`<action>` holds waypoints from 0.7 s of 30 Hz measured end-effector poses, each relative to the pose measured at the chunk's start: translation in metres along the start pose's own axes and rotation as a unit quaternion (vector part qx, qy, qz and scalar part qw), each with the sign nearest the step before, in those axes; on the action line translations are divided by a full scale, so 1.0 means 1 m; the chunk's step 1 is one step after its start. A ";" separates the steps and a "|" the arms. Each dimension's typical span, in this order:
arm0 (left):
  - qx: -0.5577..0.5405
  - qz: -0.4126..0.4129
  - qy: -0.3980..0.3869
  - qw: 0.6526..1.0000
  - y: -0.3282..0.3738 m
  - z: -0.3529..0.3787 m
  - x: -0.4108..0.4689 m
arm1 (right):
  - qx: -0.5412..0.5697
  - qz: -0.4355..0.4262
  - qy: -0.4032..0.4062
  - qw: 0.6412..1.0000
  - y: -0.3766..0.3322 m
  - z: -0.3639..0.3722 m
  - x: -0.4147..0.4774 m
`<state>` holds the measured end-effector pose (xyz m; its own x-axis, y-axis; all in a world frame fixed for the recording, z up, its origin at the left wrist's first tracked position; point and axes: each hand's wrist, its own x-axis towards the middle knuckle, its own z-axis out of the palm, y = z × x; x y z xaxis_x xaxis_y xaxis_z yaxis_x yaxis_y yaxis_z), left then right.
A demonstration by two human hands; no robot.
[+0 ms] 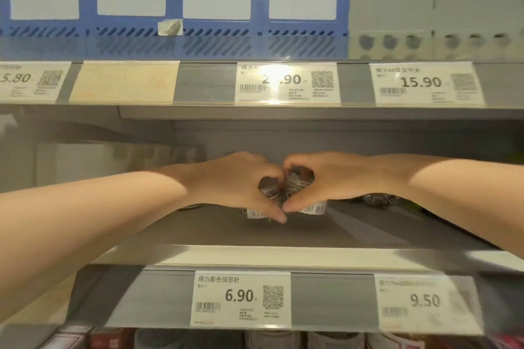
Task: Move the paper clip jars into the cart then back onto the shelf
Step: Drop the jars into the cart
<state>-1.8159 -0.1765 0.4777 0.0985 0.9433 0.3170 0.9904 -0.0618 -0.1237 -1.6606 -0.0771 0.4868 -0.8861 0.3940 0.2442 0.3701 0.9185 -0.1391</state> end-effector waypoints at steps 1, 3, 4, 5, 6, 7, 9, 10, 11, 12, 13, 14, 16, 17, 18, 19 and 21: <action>-0.009 0.006 0.004 1.000 0.010 -0.001 0.000 | 0.003 0.014 0.010 1.000 -0.001 -0.002 -0.013; -0.025 0.015 0.010 1.000 0.024 -0.003 0.000 | 0.005 0.039 0.017 0.999 -0.005 -0.006 -0.036; -0.034 0.022 0.009 0.999 0.033 -0.005 0.000 | 0.005 0.062 0.014 0.998 -0.009 -0.010 -0.052; -0.049 0.027 0.006 0.998 0.044 -0.008 -0.001 | 0.003 0.094 0.006 0.996 -0.013 -0.014 -0.069; -0.072 0.024 -0.002 0.997 0.056 -0.013 -0.003 | -0.003 0.123 0.004 0.992 -0.017 -0.019 -0.083; -0.081 0.029 -0.007 0.996 0.068 -0.018 -0.007 | -0.008 0.142 0.016 0.990 -0.022 -0.024 -0.099; -0.086 0.075 0.028 0.993 0.095 -0.031 -0.014 | -0.005 0.143 0.056 0.988 -0.031 -0.034 -0.134; -0.083 0.102 0.054 0.990 0.109 -0.038 -0.019 | -0.001 0.148 0.072 0.986 -0.036 -0.037 -0.153; -0.084 0.127 0.071 0.986 0.125 -0.042 -0.025 | 0.002 0.160 0.086 0.983 -0.042 -0.040 -0.174; -0.088 0.145 0.074 0.983 0.141 -0.046 -0.030 | 0.004 0.174 0.098 0.980 -0.049 -0.042 -0.196; -0.092 0.163 0.075 0.979 0.159 -0.048 -0.037 | 0.005 0.188 0.109 0.976 -0.055 -0.043 -0.218; -0.097 0.178 0.074 0.977 0.178 -0.050 -0.044 | 0.001 0.201 0.119 0.972 -0.063 -0.044 -0.242; -0.116 0.212 0.076 0.967 0.221 -0.053 -0.061 | -0.018 0.238 0.130 0.962 -0.078 -0.047 -0.293; -0.131 0.229 0.077 0.962 0.243 -0.054 -0.071 | -0.024 0.259 0.131 0.957 -0.087 -0.049 -0.320; -0.147 0.248 0.076 0.955 0.265 -0.054 -0.081 | -0.028 0.279 0.129 0.951 -0.096 -0.051 -0.348; -0.163 0.269 0.074 0.946 0.287 -0.055 -0.090 | -0.033 0.299 0.123 0.946 -0.105 -0.053 -0.376; -0.180 0.318 0.066 0.929 0.335 -0.056 -0.108 | -0.042 0.342 0.114 0.932 -0.127 -0.058 -0.432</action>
<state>-1.4890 -0.3174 0.4548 0.6622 0.6319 0.4026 0.6939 -0.7200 -0.0114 -1.3083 -0.3618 0.4542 -0.3561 0.8762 0.3248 0.8557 0.4454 -0.2635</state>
